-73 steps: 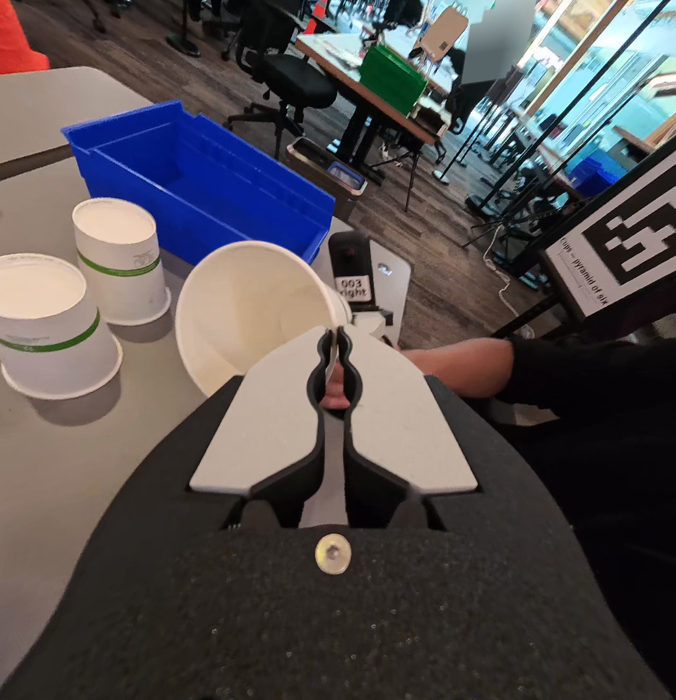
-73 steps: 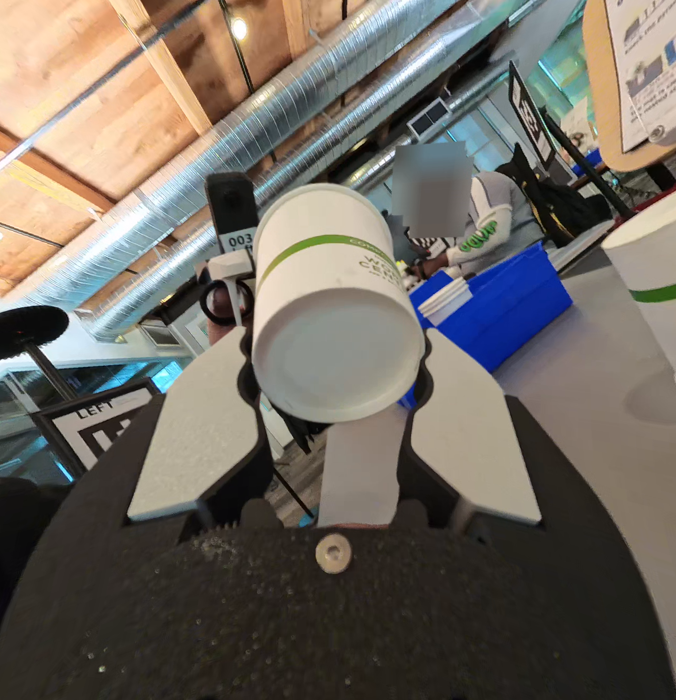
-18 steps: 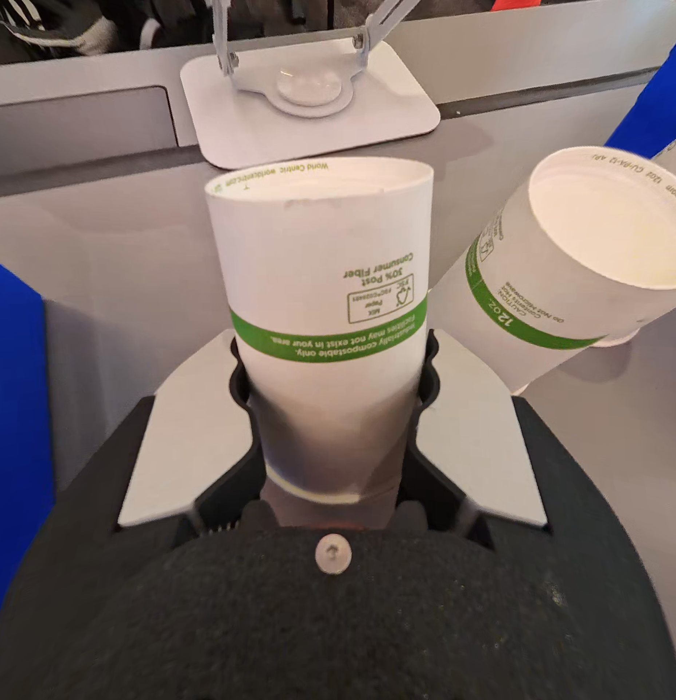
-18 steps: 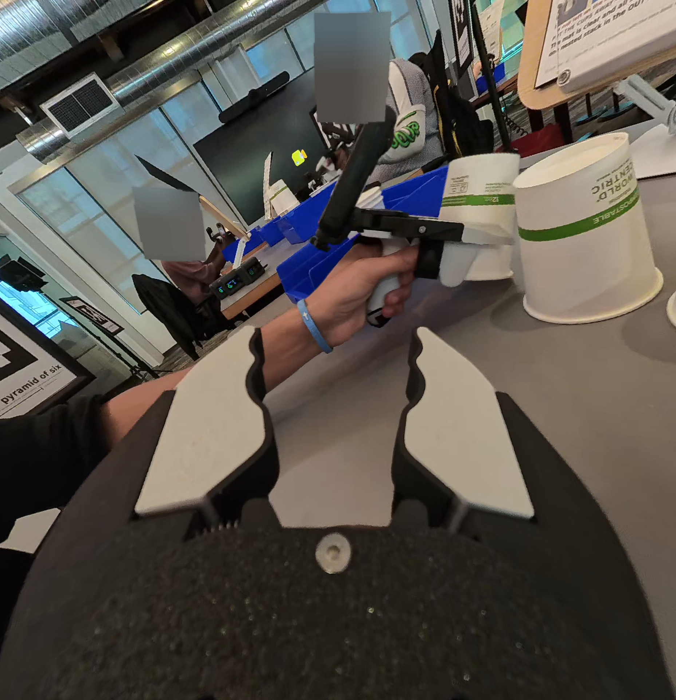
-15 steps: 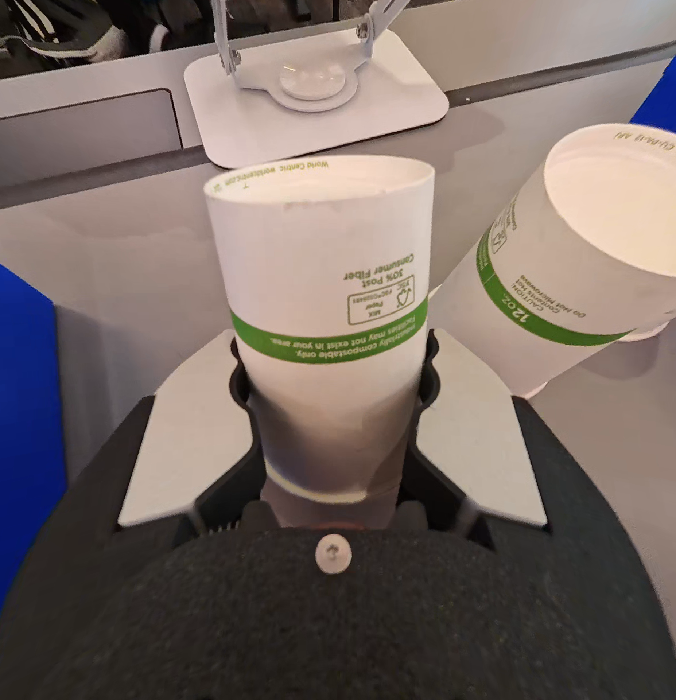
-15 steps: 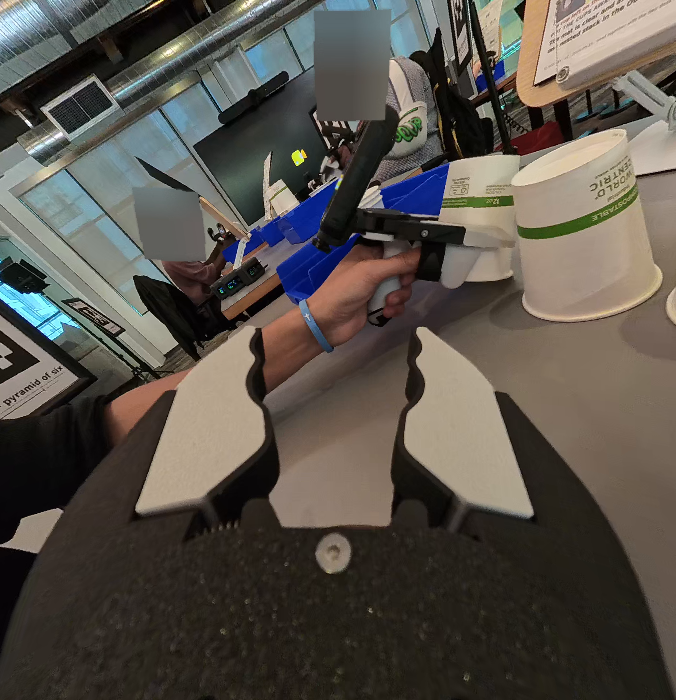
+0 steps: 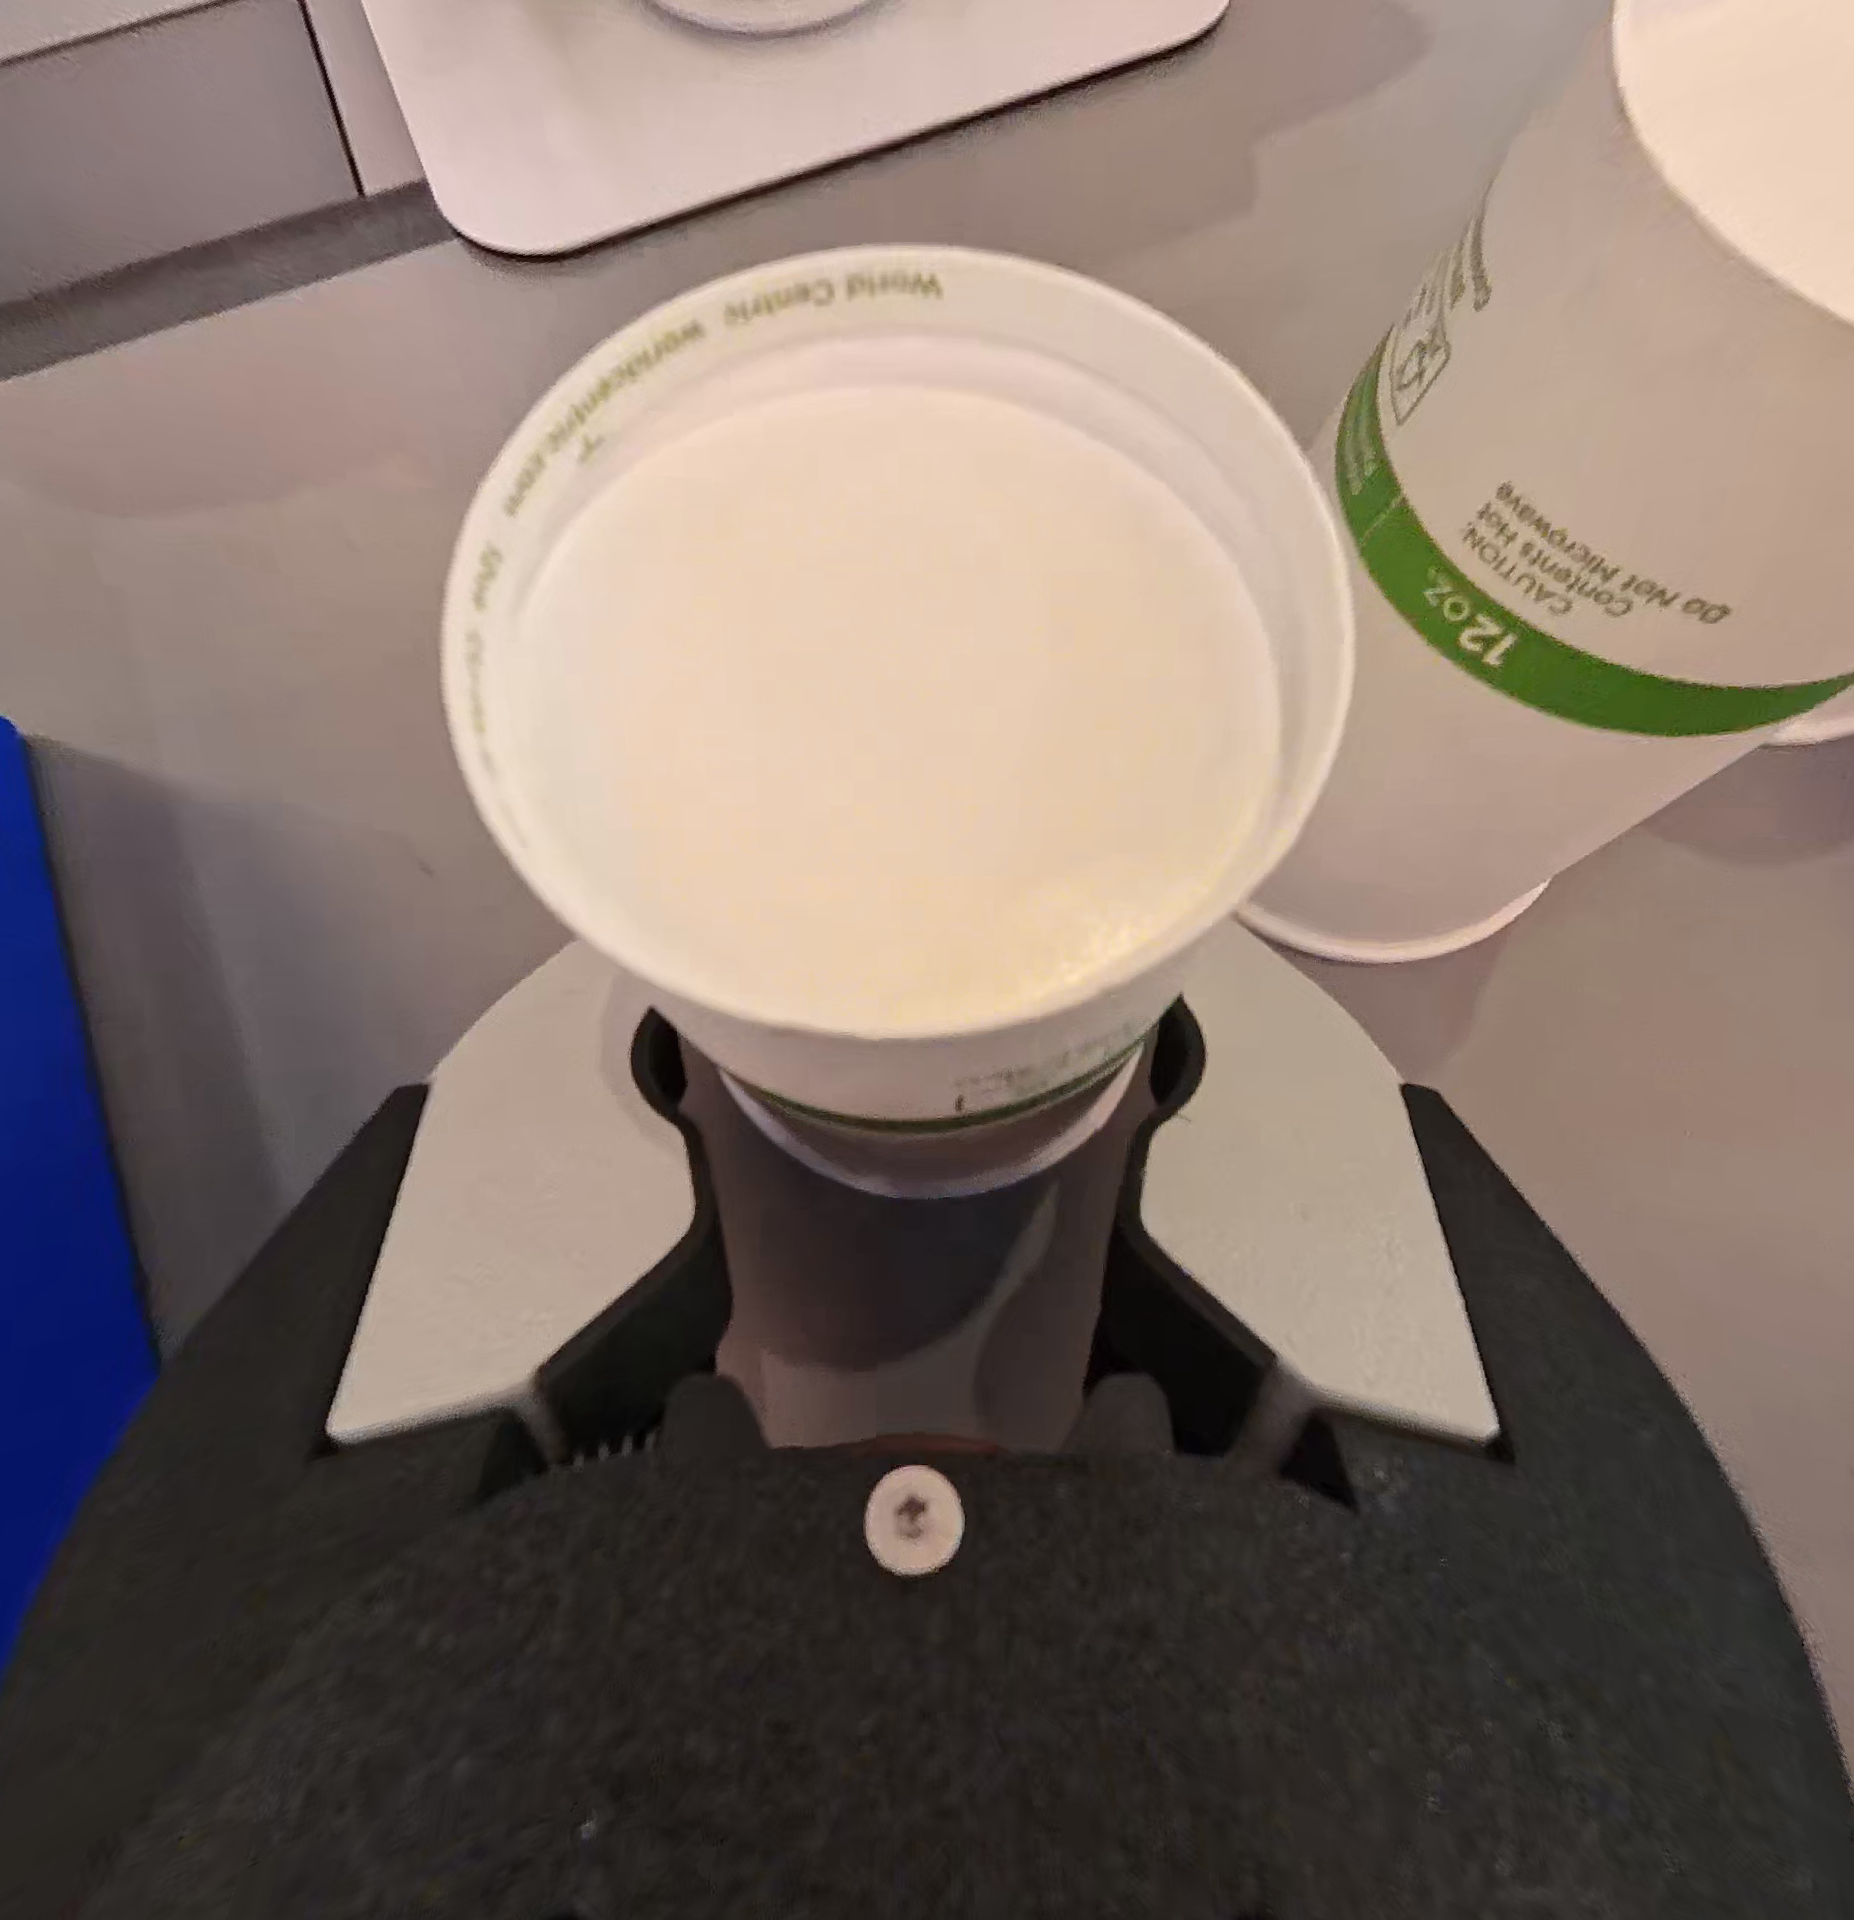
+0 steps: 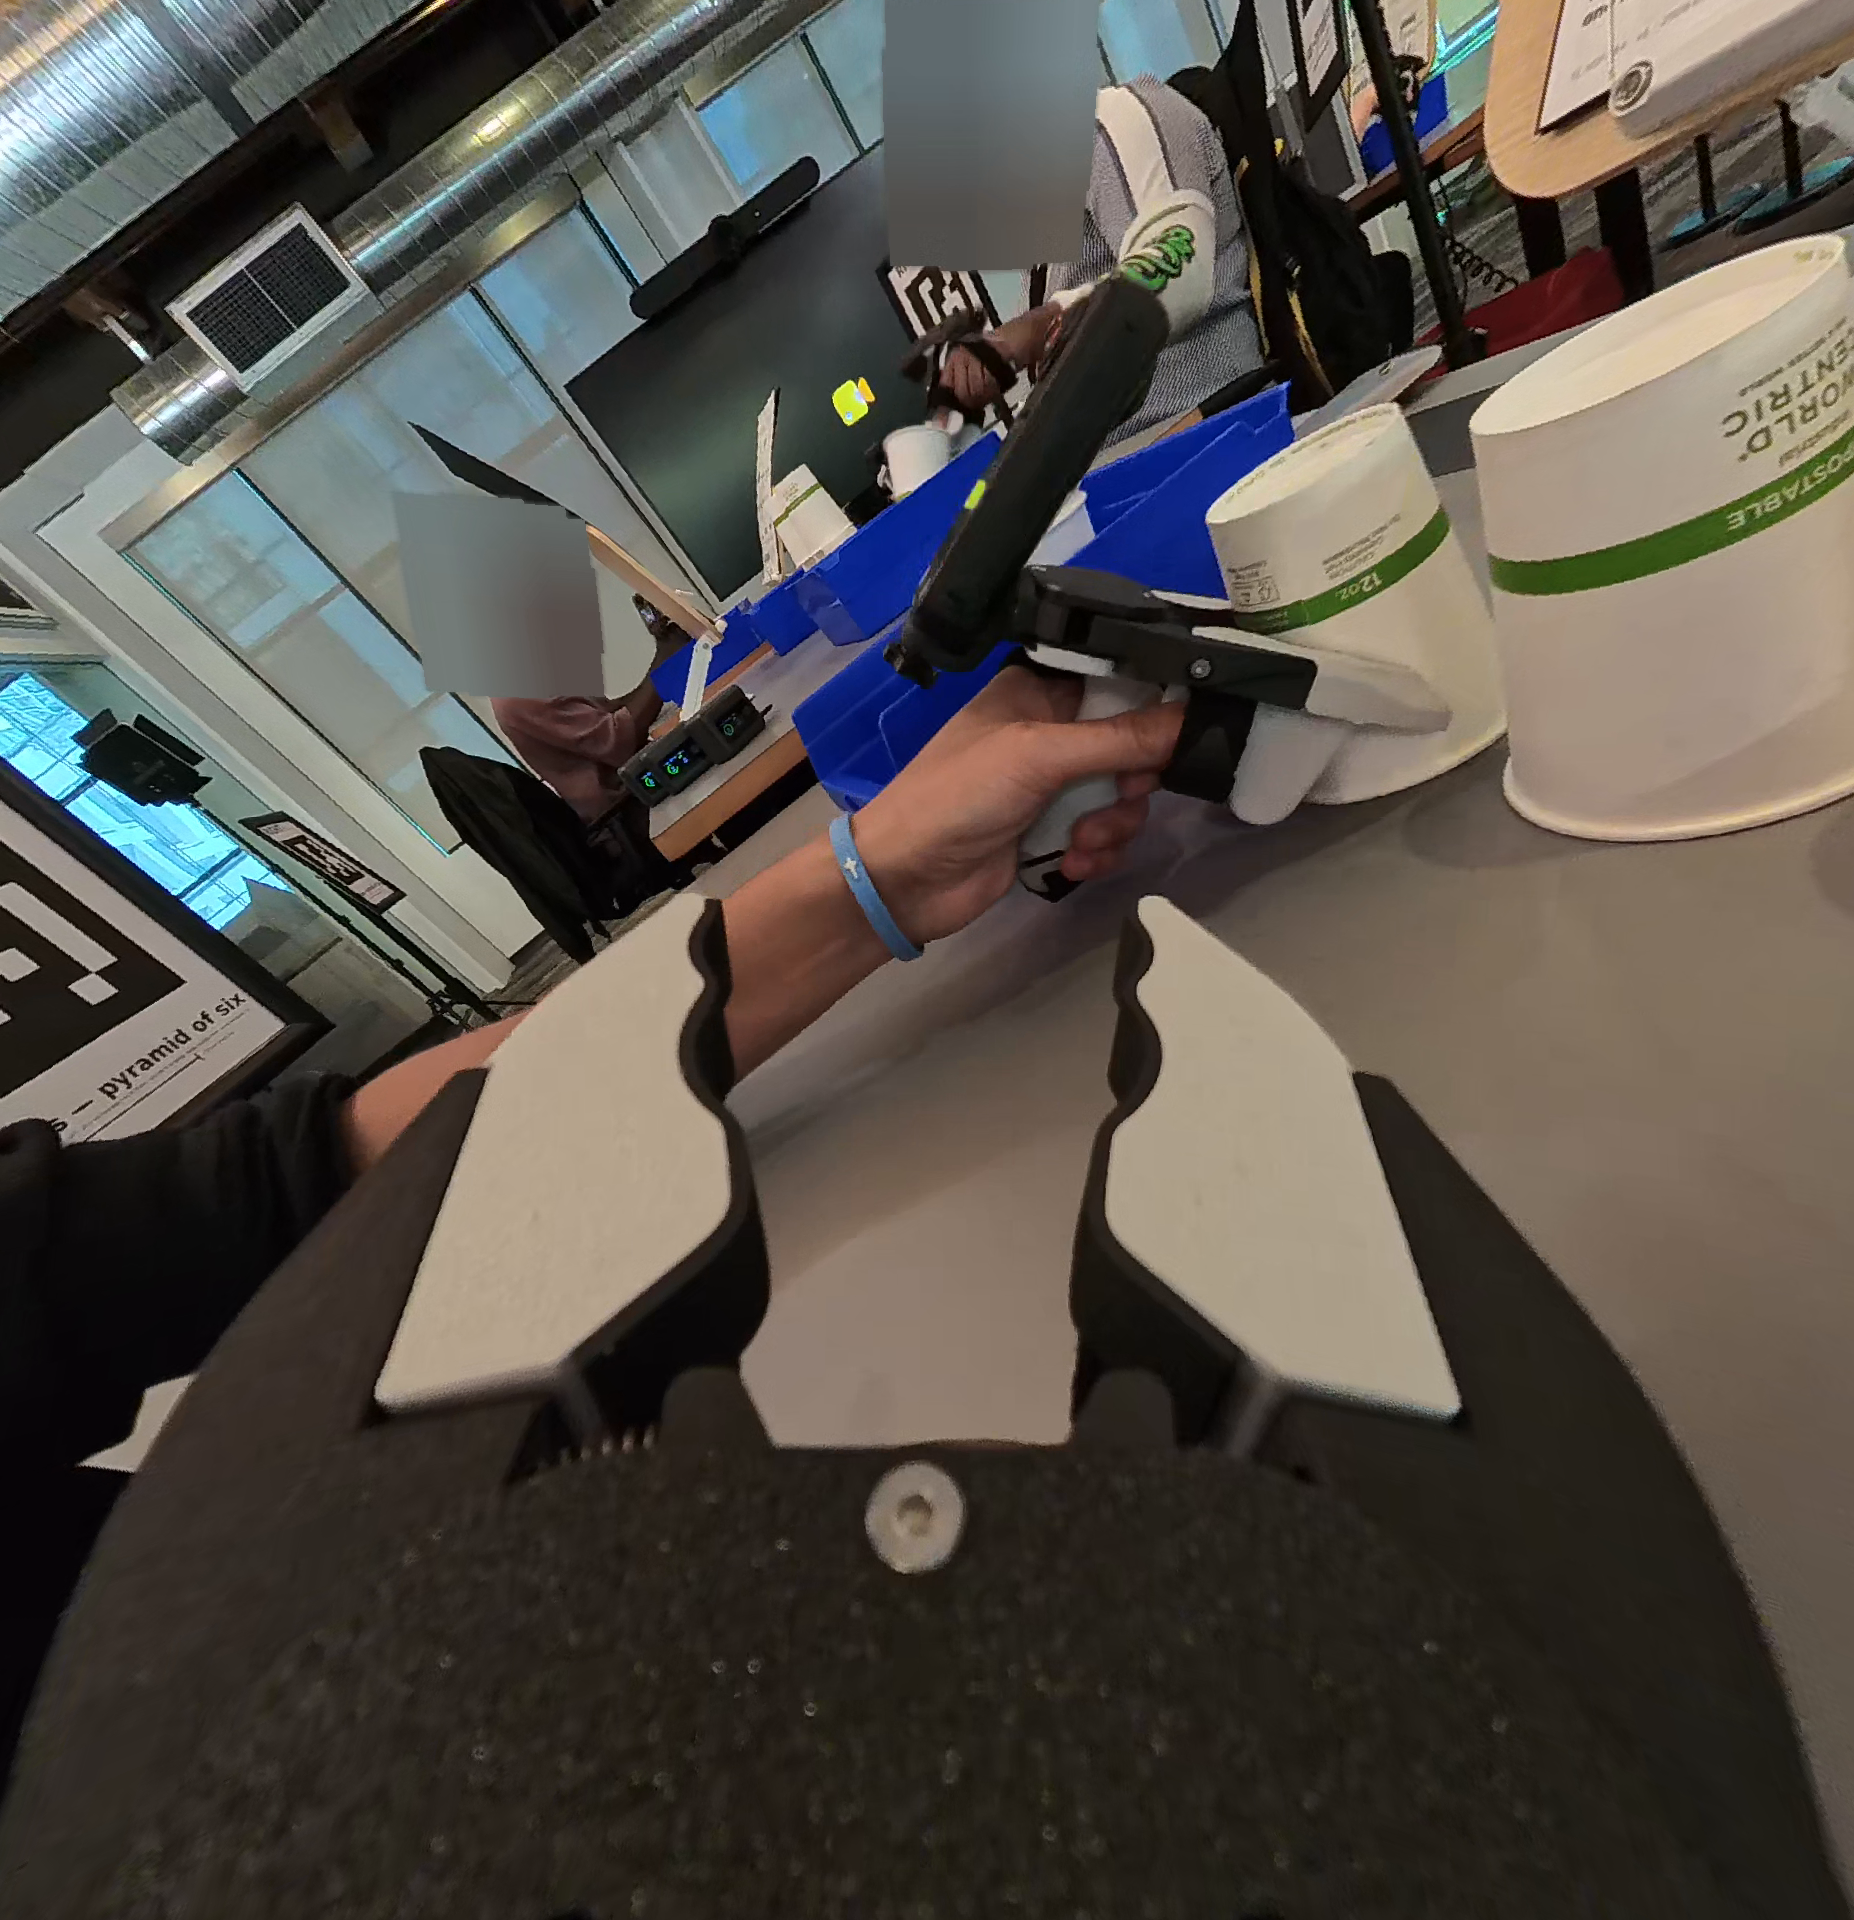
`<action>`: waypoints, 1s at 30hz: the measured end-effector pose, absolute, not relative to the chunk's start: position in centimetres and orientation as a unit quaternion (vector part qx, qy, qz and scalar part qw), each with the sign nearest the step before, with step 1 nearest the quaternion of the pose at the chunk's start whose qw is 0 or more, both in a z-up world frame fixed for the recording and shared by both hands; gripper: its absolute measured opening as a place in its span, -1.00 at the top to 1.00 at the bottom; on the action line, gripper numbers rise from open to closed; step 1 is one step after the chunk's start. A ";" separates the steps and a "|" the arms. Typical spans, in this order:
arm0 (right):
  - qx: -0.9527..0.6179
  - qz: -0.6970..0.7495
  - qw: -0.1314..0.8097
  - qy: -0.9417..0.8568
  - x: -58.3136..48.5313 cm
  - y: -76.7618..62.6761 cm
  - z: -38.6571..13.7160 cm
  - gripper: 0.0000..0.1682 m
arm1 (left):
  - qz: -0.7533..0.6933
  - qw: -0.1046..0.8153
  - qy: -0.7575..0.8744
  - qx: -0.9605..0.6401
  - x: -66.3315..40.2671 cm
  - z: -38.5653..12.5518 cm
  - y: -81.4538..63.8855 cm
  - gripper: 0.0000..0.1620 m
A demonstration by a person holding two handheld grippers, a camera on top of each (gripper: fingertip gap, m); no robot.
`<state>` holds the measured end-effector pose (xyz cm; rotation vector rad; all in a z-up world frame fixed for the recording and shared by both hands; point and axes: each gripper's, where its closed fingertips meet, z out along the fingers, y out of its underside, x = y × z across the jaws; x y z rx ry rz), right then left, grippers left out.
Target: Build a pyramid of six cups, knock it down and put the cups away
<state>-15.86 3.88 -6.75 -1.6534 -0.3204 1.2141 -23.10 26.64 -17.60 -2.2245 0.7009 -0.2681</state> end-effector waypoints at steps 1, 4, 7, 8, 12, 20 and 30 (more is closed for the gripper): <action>-0.685 0.505 0.508 -0.132 -15.8 3.9 -6.7 0.16 | -0.107 0.387 0.273 -0.874 -23.1 -17.6 26.7 -0.09; -0.685 0.507 0.507 -0.127 -15.6 4.0 -6.7 0.16 | -0.108 0.385 0.278 -0.874 -23.1 -17.6 26.7 -0.09; -0.686 0.510 0.503 -0.125 -15.6 4.1 -6.9 0.16 | -0.109 0.383 0.281 -0.873 -23.1 -17.6 26.6 -0.10; -0.687 0.511 0.502 -0.124 -15.6 4.1 -6.9 0.17 | -0.109 0.381 0.283 -0.873 -23.0 -17.6 26.5 -0.10; -0.689 0.515 0.495 -0.125 -15.8 4.0 -7.2 0.16 | -0.109 0.380 0.282 -0.874 -23.0 -17.7 26.4 -0.11; -0.714 0.429 0.537 -0.134 -13.7 4.8 -7.6 0.07 | -0.099 0.438 0.303 -0.840 -24.8 -10.2 22.8 -0.40; -0.766 0.181 0.587 -0.192 -9.7 2.9 -9.3 0.08 | -0.283 0.415 0.289 -0.815 -30.4 -10.9 6.1 0.09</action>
